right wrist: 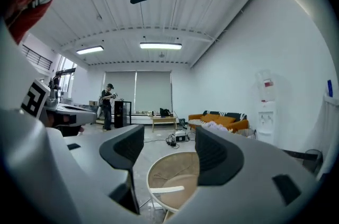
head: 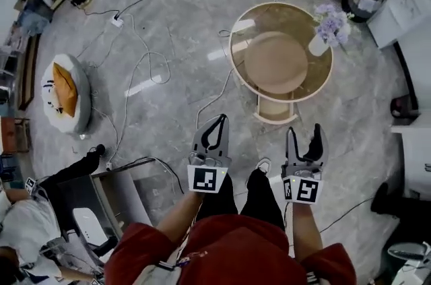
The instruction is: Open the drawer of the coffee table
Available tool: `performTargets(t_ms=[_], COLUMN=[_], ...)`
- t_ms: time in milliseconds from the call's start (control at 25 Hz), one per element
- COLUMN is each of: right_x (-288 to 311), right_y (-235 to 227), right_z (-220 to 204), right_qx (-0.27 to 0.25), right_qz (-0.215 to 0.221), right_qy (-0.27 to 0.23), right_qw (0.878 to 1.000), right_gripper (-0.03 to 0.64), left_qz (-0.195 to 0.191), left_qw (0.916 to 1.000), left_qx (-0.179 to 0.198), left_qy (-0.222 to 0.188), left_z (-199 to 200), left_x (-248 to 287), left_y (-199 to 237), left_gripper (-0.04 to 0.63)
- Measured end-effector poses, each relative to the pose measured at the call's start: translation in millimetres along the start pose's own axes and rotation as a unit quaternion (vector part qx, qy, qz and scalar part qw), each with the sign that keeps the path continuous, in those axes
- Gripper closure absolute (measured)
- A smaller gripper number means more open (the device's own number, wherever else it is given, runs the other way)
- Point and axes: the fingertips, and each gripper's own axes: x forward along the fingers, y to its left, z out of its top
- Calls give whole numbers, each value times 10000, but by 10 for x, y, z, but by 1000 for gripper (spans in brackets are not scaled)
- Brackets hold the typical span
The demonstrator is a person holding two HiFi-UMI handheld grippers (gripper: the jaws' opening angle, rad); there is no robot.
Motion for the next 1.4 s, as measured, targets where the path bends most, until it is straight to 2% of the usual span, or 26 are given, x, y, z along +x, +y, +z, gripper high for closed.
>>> performTargets(t_ms=[80, 280, 520, 760, 960, 1160, 1280, 1400], right_x=[-123, -337, -455, -403, -403, -460, -534, -585], right_y=[69, 163, 144, 224, 184, 233, 204, 164], right_z=[361, 979, 1269, 1436, 1469, 1516, 1569, 1583], right_qx=[-95, -230, -248, -93, -141, -401, -340, -246], right_qz=[41, 29, -249, -40, -92, -206, -249, -356], right_qy=[-145, -480, -693, -901, -913, -868, -902, -906], right_qw=[9998, 9986, 9970, 9959, 9957, 9952, 9950, 9949], right_gripper=[327, 327, 327, 328, 421, 515, 577, 592], left_qz=[-53, 0, -110, -239, -221, -188, -254, -322], left_qw=[9999, 9984, 9944, 9920, 9903, 9903, 9892, 9893], left_qx=[-16, 249, 539, 712, 666, 662, 676, 625], left_qy=[-115, -506, -897, -1011, -1202, -1210, -1277, -1278], left_z=[317, 904, 1335, 1439, 1540, 1533, 1564, 1565], left_x=[-162, -486, -615, -584, -556, -604, -657, -696], left_y=[-7, 65, 133, 135, 135, 102, 14, -65], left_gripper=[581, 581, 581, 581, 581, 581, 581, 581])
